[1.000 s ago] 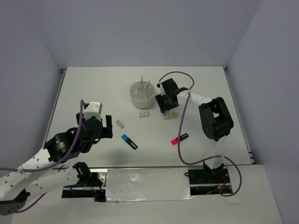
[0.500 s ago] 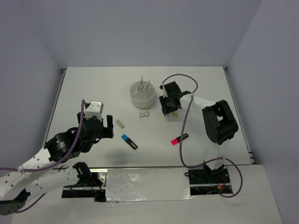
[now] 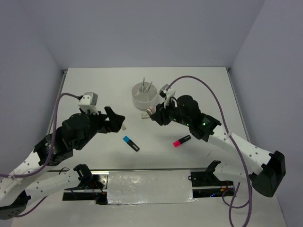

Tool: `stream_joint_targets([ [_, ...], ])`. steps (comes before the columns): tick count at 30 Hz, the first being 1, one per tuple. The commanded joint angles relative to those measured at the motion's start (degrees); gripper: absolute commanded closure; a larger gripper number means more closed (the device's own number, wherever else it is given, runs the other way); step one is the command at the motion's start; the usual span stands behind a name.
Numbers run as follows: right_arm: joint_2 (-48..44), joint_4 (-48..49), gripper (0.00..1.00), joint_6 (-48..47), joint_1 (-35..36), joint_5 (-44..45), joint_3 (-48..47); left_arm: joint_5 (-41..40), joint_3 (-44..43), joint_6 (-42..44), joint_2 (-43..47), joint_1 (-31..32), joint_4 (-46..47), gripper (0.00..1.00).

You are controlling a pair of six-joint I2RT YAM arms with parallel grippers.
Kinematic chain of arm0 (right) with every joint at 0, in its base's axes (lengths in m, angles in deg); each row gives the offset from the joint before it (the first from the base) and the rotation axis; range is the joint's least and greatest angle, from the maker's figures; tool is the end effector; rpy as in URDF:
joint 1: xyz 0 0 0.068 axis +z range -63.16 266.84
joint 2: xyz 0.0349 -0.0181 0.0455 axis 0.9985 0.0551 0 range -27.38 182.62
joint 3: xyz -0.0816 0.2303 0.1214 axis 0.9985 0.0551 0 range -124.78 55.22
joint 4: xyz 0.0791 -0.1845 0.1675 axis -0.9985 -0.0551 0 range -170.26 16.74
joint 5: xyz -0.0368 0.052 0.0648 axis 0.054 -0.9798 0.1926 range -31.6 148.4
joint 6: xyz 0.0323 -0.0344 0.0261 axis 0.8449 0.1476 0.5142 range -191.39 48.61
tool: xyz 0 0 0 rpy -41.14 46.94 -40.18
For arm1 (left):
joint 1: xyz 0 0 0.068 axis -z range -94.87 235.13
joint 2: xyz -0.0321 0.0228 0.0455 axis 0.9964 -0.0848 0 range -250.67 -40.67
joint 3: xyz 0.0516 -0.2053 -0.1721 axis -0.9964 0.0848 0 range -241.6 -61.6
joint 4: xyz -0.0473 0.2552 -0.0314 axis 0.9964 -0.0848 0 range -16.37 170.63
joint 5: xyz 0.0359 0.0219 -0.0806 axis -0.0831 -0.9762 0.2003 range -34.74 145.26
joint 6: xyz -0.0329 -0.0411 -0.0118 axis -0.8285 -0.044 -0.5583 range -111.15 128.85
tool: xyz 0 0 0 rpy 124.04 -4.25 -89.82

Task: Sort the stationery into containers
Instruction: Pick up the stationery from the center of the board, then place the stationery in the storage box.

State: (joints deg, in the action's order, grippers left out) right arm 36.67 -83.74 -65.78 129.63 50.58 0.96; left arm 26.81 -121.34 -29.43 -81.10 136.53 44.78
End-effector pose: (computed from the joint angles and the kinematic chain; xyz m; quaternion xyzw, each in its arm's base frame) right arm 0.1865 0.1792 0.3305 -0.2979 0.7634 0.2848 0.4973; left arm 0.0952 -0.0920 0.3924 -0.0573 0.7886 -0.2691 0.5500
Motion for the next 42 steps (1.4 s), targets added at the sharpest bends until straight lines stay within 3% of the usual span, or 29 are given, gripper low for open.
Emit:
stream_joint_targets([
  [1,-4.5,4.6,0.88,2.4,3.0,1.1,2.2,10.1,-3.2,-3.4,-1.1,-0.2,12.5,0.01],
  [7,-10.9,10.2,0.88,3.8,10.6,4.5,4.9,22.1,-4.0,-6.8,-8.2,-0.2,22.1,0.01],
  [12,-13.4,14.8,0.88,4.5,12.7,4.9,5.8,21.5,-3.3,-7.2,-10.7,-0.2,22.1,0.01],
  [18,-13.3,18.5,0.88,4.2,15.5,3.6,6.4,23.1,-1.9,-7.6,-12.3,-0.2,23.8,0.15],
  [19,-13.1,18.7,0.88,4.1,15.9,3.7,6.0,23.7,-1.9,-7.6,-12.6,-0.2,24.2,0.22],
  [23,-11.4,17.9,0.88,3.2,16.9,4.8,4.6,24.1,-2.2,-7.0,-13.2,-0.2,24.5,0.32],
  [24,-11.4,18.0,0.88,3.2,17.1,5.1,4.4,24.2,-2.3,-6.8,-13.3,-0.2,24.5,0.49],
  [25,-11.4,18.0,0.88,3.2,17.2,6.0,4.3,24.5,-2.4,-6.8,-13.5,-0.2,24.3,0.58],
  [29,-9.9,17.1,0.87,2.6,17.2,6.6,3.0,25.4,-2.4,-6.6,-14.4,-0.2,23.9,0.81],
  [30,-9.7,17.1,0.87,2.5,17.4,6.7,2.8,25.5,-2.6,-6.5,-14.7,-0.2,23.7,0.94],
  [32,-9.3,17.2,0.86,2.4,17.4,7.6,2.8,25.8,-3.2,-6.1,-15.6,-0.2,23.3,1.00],
  [34,-9.1,17.7,0.80,2.2,17.4,7.7,2.9,25.5,-4.1,-5.2,-16.6,-0.2,22.9,1.00],
  [37,-10.1,19.2,0.51,2.6,17.4,7.7,4.2,23.5,-4.7,-3.4,-17.6,-0.2,22.1,1.00],
  [40,-11.0,18.8,0.15,2.8,17.2,9.8,5.1,21.0,-5.2,-1.9,-18.2,-0.2,21.4,1.00],
  [42,-11.3,17.6,0.11,2.9,17.1,11.3,5.4,19.6,-5.6,-1.0,-18.2,-0.2,21.8,1.00],
])
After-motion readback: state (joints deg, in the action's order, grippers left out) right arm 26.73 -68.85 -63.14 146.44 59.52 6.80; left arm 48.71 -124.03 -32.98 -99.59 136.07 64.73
